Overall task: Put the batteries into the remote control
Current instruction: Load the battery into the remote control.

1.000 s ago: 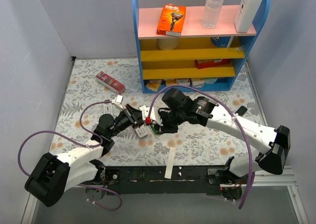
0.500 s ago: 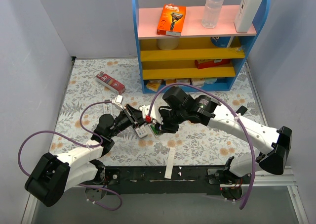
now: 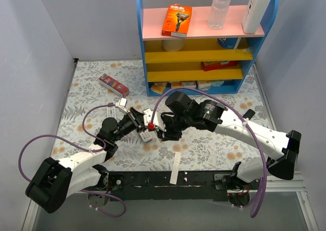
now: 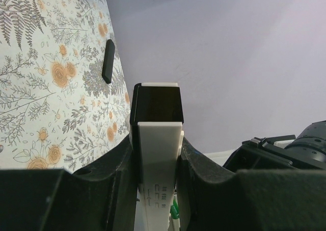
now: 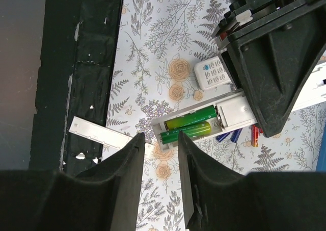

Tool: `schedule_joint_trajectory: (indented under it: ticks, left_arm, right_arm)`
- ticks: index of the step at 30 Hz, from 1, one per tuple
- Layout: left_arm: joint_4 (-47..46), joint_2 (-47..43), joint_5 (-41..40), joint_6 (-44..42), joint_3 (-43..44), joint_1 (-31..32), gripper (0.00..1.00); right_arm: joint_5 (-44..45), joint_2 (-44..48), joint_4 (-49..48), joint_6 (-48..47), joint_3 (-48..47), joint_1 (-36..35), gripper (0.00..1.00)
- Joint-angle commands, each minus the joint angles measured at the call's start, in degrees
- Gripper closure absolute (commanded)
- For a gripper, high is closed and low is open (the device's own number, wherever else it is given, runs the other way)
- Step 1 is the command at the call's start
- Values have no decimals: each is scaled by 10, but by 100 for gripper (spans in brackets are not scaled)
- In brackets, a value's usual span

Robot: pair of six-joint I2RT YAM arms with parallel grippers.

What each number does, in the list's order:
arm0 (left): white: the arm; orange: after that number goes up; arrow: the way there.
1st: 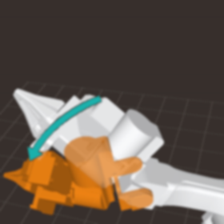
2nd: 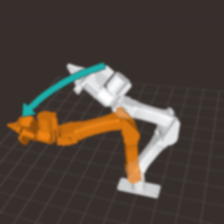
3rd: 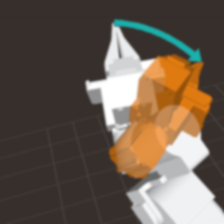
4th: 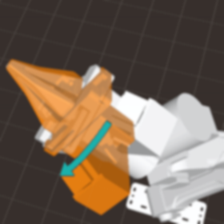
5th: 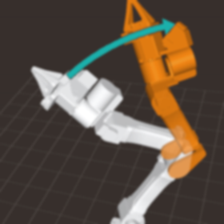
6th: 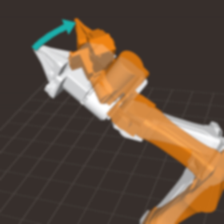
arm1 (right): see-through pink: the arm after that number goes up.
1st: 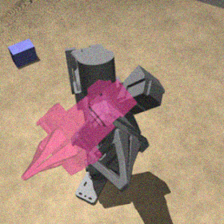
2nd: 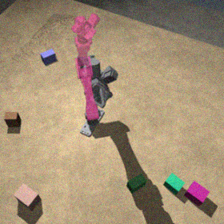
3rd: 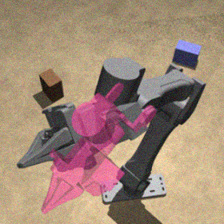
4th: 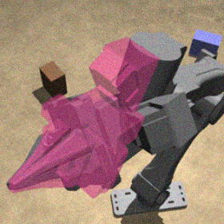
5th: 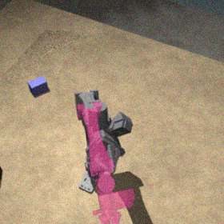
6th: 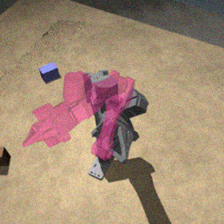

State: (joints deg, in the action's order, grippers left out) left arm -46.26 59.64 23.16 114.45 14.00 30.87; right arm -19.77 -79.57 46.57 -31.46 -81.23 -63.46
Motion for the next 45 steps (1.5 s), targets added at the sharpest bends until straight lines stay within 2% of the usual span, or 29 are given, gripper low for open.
schedule_joint_trajectory:
  ticks: [1,31,45]
  left_arm:
    - [-1,-9,3,80,23,2,100]
    - [-3,-15,10,83,31,2,100]
    - [14,-33,28,98,48,2,100]
  right_arm:
    - [16,-2,0,5,-17,-6,60]
    - [81,-16,-53,24,34,-8,72]
    - [148,-28,-136,46,77,-7,90]
